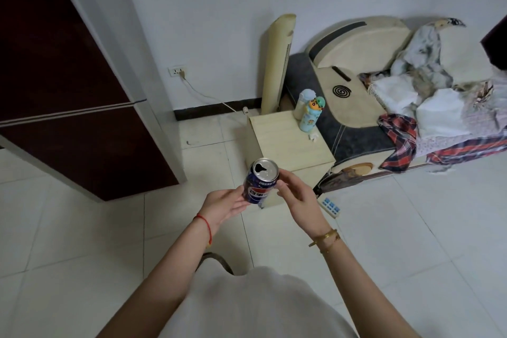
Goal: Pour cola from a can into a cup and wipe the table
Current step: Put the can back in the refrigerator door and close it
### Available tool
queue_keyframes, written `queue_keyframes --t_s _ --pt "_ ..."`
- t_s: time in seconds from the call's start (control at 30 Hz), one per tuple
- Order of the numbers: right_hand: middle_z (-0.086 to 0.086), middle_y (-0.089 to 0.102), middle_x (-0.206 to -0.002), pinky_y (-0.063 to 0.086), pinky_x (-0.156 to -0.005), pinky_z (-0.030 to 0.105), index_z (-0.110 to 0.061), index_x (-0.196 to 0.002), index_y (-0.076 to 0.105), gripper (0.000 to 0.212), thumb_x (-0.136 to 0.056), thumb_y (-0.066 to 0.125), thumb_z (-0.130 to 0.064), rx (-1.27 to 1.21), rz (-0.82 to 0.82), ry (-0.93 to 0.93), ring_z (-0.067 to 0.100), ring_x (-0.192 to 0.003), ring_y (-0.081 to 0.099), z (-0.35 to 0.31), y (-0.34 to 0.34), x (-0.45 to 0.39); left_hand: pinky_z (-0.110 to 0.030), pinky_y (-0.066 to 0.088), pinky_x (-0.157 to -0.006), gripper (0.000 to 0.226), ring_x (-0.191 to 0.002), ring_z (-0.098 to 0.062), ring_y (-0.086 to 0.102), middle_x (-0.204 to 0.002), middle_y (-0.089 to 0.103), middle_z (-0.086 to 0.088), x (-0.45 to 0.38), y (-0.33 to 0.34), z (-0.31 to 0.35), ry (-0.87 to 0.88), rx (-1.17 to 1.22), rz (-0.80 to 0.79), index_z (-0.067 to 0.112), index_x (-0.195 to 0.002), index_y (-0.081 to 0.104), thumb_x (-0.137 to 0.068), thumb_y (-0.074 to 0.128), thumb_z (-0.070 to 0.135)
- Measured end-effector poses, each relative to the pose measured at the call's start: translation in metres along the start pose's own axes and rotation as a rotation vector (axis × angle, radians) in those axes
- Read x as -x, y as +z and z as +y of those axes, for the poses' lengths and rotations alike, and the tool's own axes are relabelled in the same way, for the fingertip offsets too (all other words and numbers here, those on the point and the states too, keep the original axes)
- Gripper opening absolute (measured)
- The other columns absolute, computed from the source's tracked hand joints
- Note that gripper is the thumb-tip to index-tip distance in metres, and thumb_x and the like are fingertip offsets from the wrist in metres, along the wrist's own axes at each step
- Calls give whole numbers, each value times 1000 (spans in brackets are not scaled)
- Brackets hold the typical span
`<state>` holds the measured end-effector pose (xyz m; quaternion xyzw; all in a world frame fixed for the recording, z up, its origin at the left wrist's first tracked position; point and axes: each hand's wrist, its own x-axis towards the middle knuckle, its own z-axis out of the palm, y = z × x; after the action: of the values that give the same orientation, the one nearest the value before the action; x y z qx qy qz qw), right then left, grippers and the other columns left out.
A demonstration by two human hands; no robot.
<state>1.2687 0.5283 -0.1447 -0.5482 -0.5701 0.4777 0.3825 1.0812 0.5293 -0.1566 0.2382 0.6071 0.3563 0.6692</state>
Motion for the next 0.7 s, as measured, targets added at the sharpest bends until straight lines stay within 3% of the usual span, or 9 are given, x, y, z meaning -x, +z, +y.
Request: queue_keyframes --t_s 0.2,0.37,0.7 --pt "-4 65 -124 51 -99 43 -17 -130 58 32 -98 52 -17 16 73 28 13 -114 61 -6 12 -77 -32 53 -92 40 -101 -30 68 -118 64 -29 -71 -12 55 -25 -23 -54 -14 -121 56 -96 59 18" --pt "-2 64 -125 50 -100 40 -16 -130 57 32 -99 50 -18 37 171 41 13 -114 61 -18 34 -132 -18 58 -70 31 -96 -28 68 -112 66 -25 -123 -28 109 -45 -93 -132 -10 -111 59 -96 59 17" --pt "-6 63 -126 51 -99 41 -31 -125 55 28 -99 49 -22 -29 409 78 8 -114 61 -49 90 -220 -18 58 -74 18 -85 -10 72 -92 73 -6 -213 -73 211 -54 -286 -362 5 -100 64 -95 60 21"
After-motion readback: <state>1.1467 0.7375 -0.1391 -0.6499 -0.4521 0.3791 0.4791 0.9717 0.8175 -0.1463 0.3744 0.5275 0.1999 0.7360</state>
